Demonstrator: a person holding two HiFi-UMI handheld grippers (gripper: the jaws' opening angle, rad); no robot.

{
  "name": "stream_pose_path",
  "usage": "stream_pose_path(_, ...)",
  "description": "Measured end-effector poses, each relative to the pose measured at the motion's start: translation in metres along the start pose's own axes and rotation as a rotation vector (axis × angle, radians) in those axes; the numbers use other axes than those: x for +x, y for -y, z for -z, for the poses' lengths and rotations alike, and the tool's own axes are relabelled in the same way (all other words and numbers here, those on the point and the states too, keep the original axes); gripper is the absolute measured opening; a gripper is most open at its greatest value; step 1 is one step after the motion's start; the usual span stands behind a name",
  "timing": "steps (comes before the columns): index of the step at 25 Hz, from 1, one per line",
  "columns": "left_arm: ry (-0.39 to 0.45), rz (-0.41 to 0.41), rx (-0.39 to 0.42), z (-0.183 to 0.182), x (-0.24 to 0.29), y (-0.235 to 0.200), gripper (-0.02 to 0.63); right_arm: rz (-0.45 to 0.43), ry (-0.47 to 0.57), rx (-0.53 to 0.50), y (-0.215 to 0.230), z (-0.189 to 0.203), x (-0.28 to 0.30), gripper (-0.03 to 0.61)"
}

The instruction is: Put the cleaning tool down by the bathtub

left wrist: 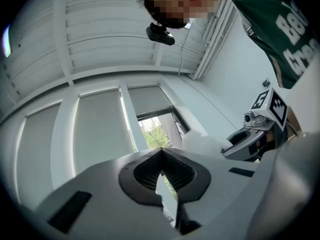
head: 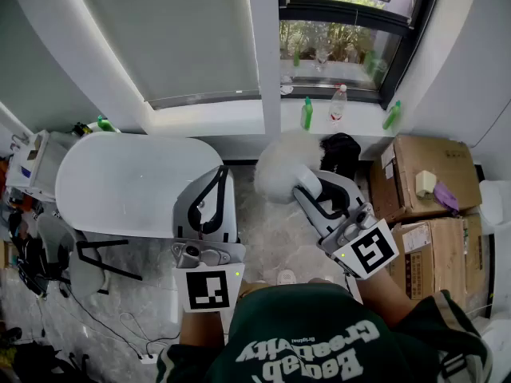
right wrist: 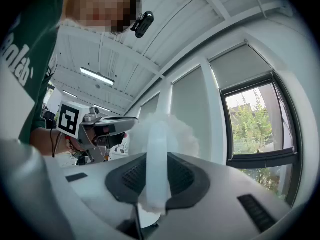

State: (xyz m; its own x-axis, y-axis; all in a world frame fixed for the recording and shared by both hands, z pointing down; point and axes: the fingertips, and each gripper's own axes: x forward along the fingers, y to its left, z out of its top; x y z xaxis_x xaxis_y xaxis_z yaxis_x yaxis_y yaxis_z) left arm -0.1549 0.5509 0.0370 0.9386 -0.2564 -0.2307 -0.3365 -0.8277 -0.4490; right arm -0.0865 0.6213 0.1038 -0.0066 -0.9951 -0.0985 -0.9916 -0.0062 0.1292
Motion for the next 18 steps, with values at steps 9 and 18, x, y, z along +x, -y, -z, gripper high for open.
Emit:
stream_pose_path(9, -0.012, 0.003, 0.011, 0.0074, 0.0011, 0.0019, 0.005, -0.013, 0.042, -0.004, 0.0008, 0.0004, 0.0006, 0.092)
stream_pose_path(18, -0.008, 0.018, 0.009, 0.0029, 0.0014, 0.0022, 0.005, -0.01, 0.02, 0.009, -0.0043, -0.0021, 0.0038, 0.092)
